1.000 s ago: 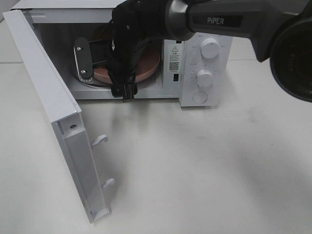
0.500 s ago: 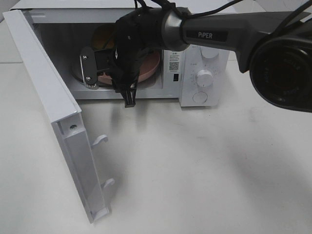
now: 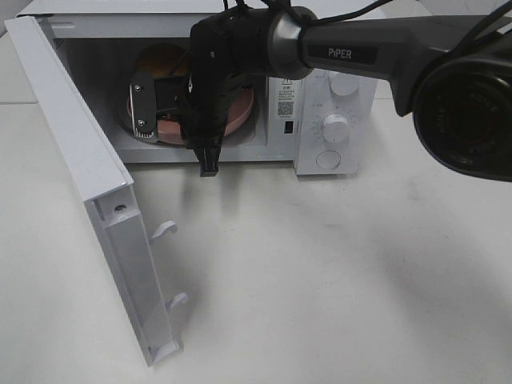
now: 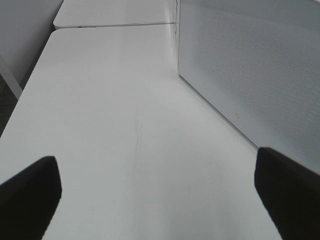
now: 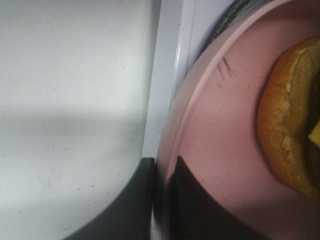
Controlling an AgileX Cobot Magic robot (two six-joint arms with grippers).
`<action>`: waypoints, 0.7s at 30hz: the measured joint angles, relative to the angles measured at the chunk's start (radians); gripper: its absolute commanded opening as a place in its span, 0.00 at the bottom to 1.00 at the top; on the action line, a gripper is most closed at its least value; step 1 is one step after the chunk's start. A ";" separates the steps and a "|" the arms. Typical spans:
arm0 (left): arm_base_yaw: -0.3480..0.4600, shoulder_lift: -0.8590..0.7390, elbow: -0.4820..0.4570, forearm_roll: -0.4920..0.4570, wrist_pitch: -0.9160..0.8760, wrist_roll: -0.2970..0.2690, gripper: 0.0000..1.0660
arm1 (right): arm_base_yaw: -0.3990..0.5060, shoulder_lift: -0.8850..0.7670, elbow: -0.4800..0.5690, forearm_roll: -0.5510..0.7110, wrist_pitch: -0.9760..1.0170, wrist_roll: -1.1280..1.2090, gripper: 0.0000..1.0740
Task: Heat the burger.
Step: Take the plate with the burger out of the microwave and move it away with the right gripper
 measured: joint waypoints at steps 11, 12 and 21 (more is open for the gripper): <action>0.000 0.000 0.000 0.000 0.000 0.000 0.97 | 0.005 -0.044 0.010 0.013 0.083 -0.030 0.00; 0.000 0.000 0.000 0.000 0.000 0.000 0.97 | 0.007 -0.062 0.031 0.015 0.083 -0.046 0.00; 0.000 0.000 0.000 0.000 0.000 0.000 0.97 | 0.008 -0.158 0.181 0.048 0.059 -0.145 0.00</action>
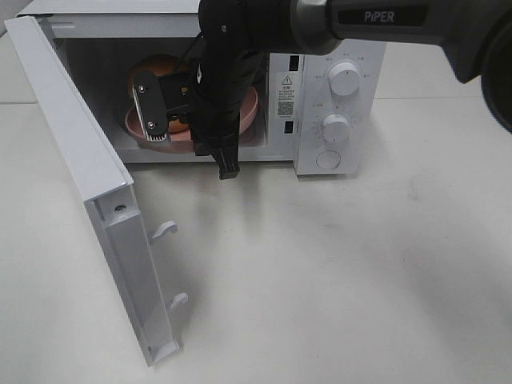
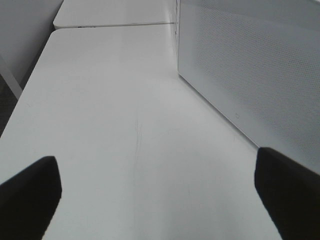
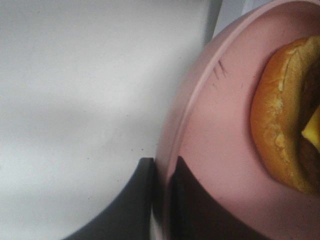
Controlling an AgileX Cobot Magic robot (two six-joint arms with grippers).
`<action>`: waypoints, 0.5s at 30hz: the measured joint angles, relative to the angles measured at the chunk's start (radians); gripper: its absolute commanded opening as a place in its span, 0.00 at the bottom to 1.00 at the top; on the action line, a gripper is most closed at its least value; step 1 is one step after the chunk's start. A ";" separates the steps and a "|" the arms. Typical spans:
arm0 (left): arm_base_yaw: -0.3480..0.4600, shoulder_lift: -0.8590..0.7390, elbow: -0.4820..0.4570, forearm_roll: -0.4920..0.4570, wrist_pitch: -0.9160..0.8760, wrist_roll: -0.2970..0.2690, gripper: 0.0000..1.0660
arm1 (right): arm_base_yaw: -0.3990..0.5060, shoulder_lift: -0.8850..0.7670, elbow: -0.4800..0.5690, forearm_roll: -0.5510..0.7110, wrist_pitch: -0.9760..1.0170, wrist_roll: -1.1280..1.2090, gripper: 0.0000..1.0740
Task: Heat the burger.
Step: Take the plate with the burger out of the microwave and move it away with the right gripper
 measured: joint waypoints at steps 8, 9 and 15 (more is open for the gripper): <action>0.000 0.000 0.000 0.000 0.000 0.000 0.97 | -0.029 -0.112 0.170 0.056 -0.098 -0.129 0.00; 0.000 0.000 0.000 0.000 0.000 0.000 0.97 | -0.034 -0.128 0.191 0.067 -0.111 -0.153 0.00; 0.000 0.000 0.000 0.000 0.000 0.000 0.97 | -0.045 -0.219 0.330 0.138 -0.176 -0.310 0.00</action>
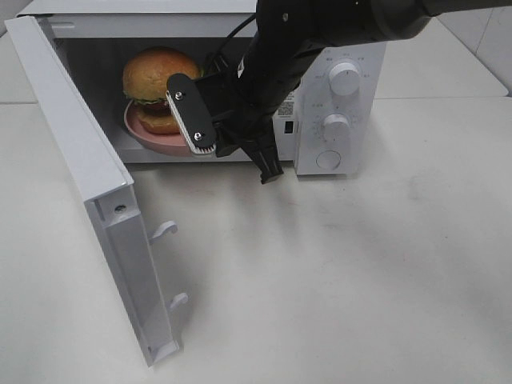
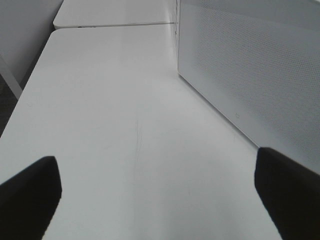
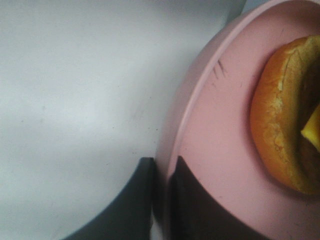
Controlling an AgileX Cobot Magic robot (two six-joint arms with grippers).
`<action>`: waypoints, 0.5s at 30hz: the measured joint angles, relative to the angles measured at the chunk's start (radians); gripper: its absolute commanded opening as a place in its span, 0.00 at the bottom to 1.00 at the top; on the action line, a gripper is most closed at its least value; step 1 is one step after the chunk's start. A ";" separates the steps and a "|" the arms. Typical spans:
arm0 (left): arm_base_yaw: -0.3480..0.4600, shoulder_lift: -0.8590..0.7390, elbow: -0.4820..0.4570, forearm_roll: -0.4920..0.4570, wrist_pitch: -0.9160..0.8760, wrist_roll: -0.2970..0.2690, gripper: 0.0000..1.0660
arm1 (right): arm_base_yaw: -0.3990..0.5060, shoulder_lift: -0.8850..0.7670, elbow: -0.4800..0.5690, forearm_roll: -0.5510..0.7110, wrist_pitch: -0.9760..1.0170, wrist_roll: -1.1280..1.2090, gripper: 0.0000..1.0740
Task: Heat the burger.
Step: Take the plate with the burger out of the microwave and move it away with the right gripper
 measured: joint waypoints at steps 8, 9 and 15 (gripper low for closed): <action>0.000 0.000 0.000 0.000 0.000 0.000 0.97 | -0.003 -0.093 0.164 0.112 -0.040 -0.179 0.00; 0.000 0.000 0.000 0.000 0.000 0.000 0.97 | -0.003 -0.093 0.164 0.112 -0.040 -0.179 0.00; 0.000 0.000 0.000 0.000 0.000 0.000 0.97 | -0.005 -0.183 0.280 0.174 -0.081 -0.257 0.00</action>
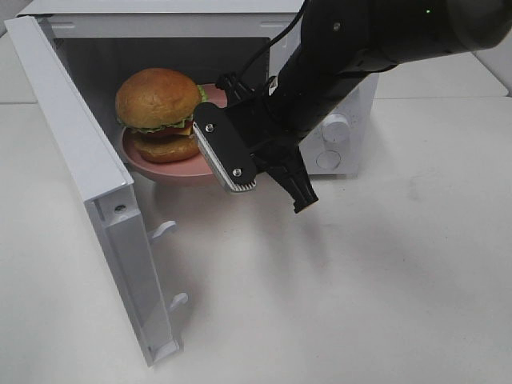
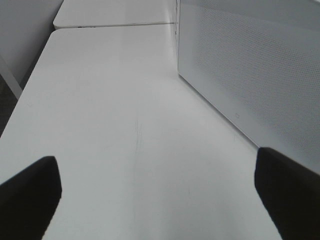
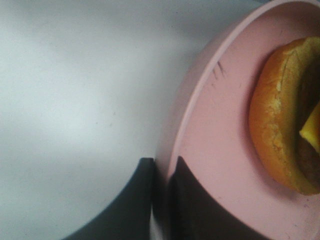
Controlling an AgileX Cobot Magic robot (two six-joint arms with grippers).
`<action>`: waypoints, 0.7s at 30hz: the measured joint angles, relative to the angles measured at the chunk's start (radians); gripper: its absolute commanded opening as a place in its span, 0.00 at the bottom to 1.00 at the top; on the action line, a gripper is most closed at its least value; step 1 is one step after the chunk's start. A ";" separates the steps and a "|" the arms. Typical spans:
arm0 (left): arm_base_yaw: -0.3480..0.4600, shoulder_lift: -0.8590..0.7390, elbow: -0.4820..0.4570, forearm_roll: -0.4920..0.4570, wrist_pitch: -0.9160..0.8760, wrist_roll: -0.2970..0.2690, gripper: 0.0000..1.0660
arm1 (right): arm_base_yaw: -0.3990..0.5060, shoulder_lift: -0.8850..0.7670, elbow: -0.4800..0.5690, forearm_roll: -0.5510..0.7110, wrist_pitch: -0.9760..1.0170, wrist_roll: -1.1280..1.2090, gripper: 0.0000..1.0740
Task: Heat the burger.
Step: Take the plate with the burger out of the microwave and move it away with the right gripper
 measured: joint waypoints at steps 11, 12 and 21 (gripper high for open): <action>0.000 0.000 0.000 0.000 0.000 0.000 0.97 | 0.000 -0.134 0.162 0.021 -0.043 -0.030 0.00; 0.000 0.000 0.000 0.000 0.000 0.000 0.97 | 0.000 -0.164 0.193 0.026 -0.043 -0.031 0.00; 0.000 0.000 0.000 0.000 0.000 0.000 0.97 | 0.000 -0.284 0.319 0.046 -0.054 -0.038 0.00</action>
